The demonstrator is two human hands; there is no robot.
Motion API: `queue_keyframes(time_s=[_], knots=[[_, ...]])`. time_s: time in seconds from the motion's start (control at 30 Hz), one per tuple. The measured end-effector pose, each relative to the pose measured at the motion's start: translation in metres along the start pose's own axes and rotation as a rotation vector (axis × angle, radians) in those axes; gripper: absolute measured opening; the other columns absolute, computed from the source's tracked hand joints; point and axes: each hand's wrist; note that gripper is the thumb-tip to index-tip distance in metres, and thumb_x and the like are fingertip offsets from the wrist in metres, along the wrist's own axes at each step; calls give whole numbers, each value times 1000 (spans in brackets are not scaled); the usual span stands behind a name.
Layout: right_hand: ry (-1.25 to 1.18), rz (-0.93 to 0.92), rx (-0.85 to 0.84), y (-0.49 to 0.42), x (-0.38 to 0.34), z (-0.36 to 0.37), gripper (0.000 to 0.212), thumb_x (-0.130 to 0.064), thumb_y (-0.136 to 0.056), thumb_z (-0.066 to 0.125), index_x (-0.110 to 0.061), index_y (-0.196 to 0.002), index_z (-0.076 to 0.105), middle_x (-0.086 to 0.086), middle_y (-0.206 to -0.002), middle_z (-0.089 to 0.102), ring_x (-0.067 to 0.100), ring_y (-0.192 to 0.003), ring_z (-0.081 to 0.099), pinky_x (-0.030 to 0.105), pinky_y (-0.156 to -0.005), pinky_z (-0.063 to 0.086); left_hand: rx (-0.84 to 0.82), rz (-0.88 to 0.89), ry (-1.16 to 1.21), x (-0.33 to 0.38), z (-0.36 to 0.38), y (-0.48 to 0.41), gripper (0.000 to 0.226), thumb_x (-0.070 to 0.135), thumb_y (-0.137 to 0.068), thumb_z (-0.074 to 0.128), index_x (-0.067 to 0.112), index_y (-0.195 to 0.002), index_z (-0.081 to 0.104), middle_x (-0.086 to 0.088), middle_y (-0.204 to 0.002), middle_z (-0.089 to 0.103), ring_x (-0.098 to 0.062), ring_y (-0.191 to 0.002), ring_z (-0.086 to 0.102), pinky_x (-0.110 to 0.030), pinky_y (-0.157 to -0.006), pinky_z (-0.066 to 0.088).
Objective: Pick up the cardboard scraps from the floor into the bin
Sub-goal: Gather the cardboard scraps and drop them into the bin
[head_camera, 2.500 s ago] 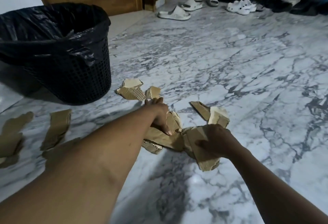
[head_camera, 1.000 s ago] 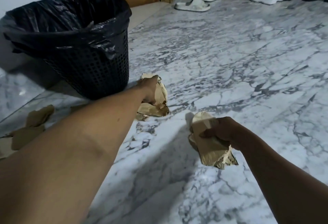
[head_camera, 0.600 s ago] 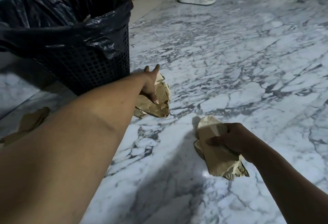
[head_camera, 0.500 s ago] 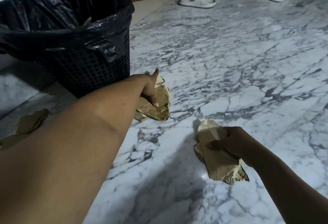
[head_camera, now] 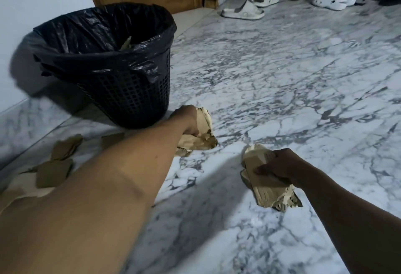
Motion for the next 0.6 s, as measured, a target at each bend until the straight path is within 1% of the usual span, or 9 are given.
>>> queue_keyframes(time_s=[0.03,0.07,0.13,0.2,0.27,0.33,0.4,0.5,0.6], knots=[[5,2,26,1,-1,3,52,-21,-63,93,2,-103,70,17,-100,70,31,-91,69,40,-81,57,2,11,-20,2,4,11,68,39,-67,88,8,-117,53,-12,-117,61,-31,-100,62,-32,-68,46],[1,5,54,2,-2,6,51,-20,-62,93,2,-102,69,16,-101,70,31,-94,68,42,-85,57,-4,20,-35,3,9,22,66,38,-69,87,8,-118,54,-13,-117,62,-31,-101,62,-32,-68,46],[31,16,107,8,-2,13,51,-26,-60,93,-4,-98,68,13,-98,69,30,-95,68,42,-87,58,7,20,-40,5,19,46,62,35,-73,84,8,-120,54,-12,-118,62,-31,-103,62,-32,-70,46],[110,6,114,20,-1,22,50,-34,-60,92,-8,-94,64,9,-95,67,29,-96,67,37,-86,57,22,-8,1,5,26,70,61,31,-76,83,9,-124,53,-13,-121,61,-32,-107,61,-33,-73,47],[127,-2,122,39,-1,31,43,-32,-62,90,-11,-85,60,7,-89,65,26,-92,67,29,-72,54,35,-17,27,4,33,97,63,30,-75,83,10,-126,51,-14,-124,59,-33,-110,60,-35,-77,48],[118,-16,128,56,1,40,37,-25,-63,89,-12,-77,57,4,-78,62,22,-79,63,22,-55,44,18,14,27,5,39,123,63,27,-75,82,11,-127,50,-13,-125,56,-34,-113,58,-36,-79,48],[132,-17,117,79,-2,48,37,-25,-63,87,-10,-81,59,1,-71,57,21,-74,61,21,-51,40,-10,66,-5,2,39,149,58,19,-78,78,11,-128,48,-13,-127,51,-34,-115,56,-37,-83,47],[139,-45,96,107,-16,53,42,-24,-66,84,-5,-96,64,8,-86,66,26,-88,66,26,-60,46,-20,101,14,-3,17,183,49,16,-82,69,10,-126,50,-15,-129,52,-34,-115,56,-34,-84,45],[138,-124,105,134,-52,50,48,-24,-71,82,-1,-110,67,14,-105,70,28,-101,67,31,-71,50,64,65,153,-12,-23,211,38,20,-92,55,7,-127,53,-16,-131,54,-36,-118,54,-35,-90,45]])
Point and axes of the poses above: each hand's wrist, its own y-axis away from the middle knuckle, its own z-axis out of the palm, x = y × z
